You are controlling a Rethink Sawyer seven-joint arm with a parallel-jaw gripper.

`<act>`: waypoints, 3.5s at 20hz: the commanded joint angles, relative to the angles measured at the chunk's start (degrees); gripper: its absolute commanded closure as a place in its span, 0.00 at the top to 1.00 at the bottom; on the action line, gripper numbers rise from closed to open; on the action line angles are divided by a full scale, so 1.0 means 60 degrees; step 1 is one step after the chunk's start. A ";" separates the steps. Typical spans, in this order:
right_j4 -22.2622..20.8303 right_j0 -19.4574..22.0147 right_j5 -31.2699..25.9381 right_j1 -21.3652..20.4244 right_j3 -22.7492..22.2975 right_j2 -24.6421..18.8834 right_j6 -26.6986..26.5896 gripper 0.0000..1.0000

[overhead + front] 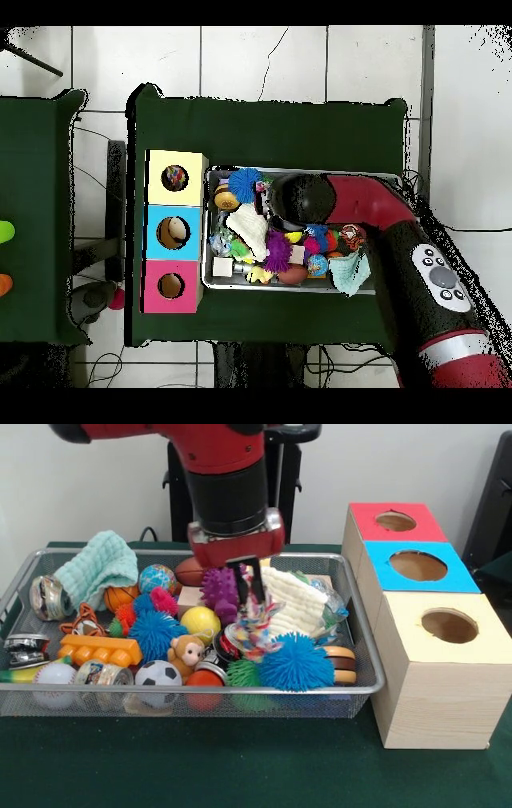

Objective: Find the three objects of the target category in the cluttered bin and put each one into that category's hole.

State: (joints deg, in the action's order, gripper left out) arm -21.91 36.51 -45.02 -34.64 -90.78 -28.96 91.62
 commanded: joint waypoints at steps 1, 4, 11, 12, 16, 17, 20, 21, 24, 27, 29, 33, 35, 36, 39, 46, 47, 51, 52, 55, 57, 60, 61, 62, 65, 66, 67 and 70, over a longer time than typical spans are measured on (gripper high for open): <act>0.0507 -0.0451 -0.0970 -0.0176 0.0173 -0.0310 0.0330 0.00; 0.0687 -0.0818 -0.1226 -0.0436 0.0304 -0.0025 0.0689 0.00; 0.0928 -0.1556 -0.1723 -0.0758 0.0731 0.0534 0.1272 0.00; 0.0954 -0.1614 -0.1757 -0.0775 0.0775 0.0594 0.1314 0.00; 0.0988 -0.1994 -0.2166 -0.0916 0.1107 0.0843 0.1402 0.00; 0.0992 -0.2102 -0.2285 -0.0952 0.1202 0.0923 0.1482 0.00; 0.1028 -0.2299 -0.2396 -0.0989 0.1326 0.1073 0.1543 0.00; 0.1077 -0.2373 -0.2284 -0.0980 0.1308 0.1157 0.1728 0.00; 0.1341 -0.2543 -0.1765 -0.0889 0.1052 0.1368 0.2331 0.00; 0.1399 -0.2679 -0.1278 -0.0835 0.0729 0.1449 0.2272 0.00; 0.1573 -0.2831 -0.1079 -0.0927 0.0535 0.1570 0.2489 0.00; 0.1940 -0.3099 -0.0686 -0.1043 0.0183 0.1767 0.2913 0.00; 0.2104 -0.3204 -0.0538 -0.1082 0.0029 0.1837 0.3050 0.00; 0.2174 -0.3249 -0.0483 -0.1095 -0.0037 0.1887 0.3081 0.00; 0.2446 -0.3335 -0.0111 -0.1022 -0.0310 0.1986 0.3076 0.00; 0.3032 -0.3868 0.0098 -0.1196 -0.0476 0.2484 0.3381 0.00; 0.3183 -0.3934 0.0197 -0.1202 -0.0543 0.2521 0.3446 0.00; 0.3502 -0.4070 0.0518 -0.1095 -0.0683 0.2619 0.3299 0.00; 0.3574 -0.4107 0.0575 -0.1068 -0.0707 0.2662 0.3258 0.00; 0.3786 -0.4196 0.0845 -0.0987 -0.0850 0.2741 0.3177 0.00; 0.3879 -0.4254 0.1063 -0.0909 -0.0996 0.2780 0.3096 0.00; 0.3925 -0.4290 0.1306 -0.0816 -0.1150 0.2882 0.2911 0.00; 0.3929 -0.4290 0.1442 -0.0767 -0.1198 0.2889 0.2836 0.00; 0.3948 -0.4308 0.1510 -0.0735 -0.1204 0.2922 0.2808 0.00; 0.4047 -0.4359 0.1815 -0.0644 -0.1248 0.2975 0.2808 0.00; 0.4140 -0.4365 0.1939 -0.0619 -0.1280 0.2960 0.2867 0.00; 0.4232 -0.4372 0.2064 -0.0595 -0.1311 0.2945 0.2927 0.00; 0.4440 -0.4379 0.2563 -0.0506 -0.1448 0.2820 0.2944 0.00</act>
State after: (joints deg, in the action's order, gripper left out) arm 1.36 10.35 -35.28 -40.84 -92.49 -12.54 93.47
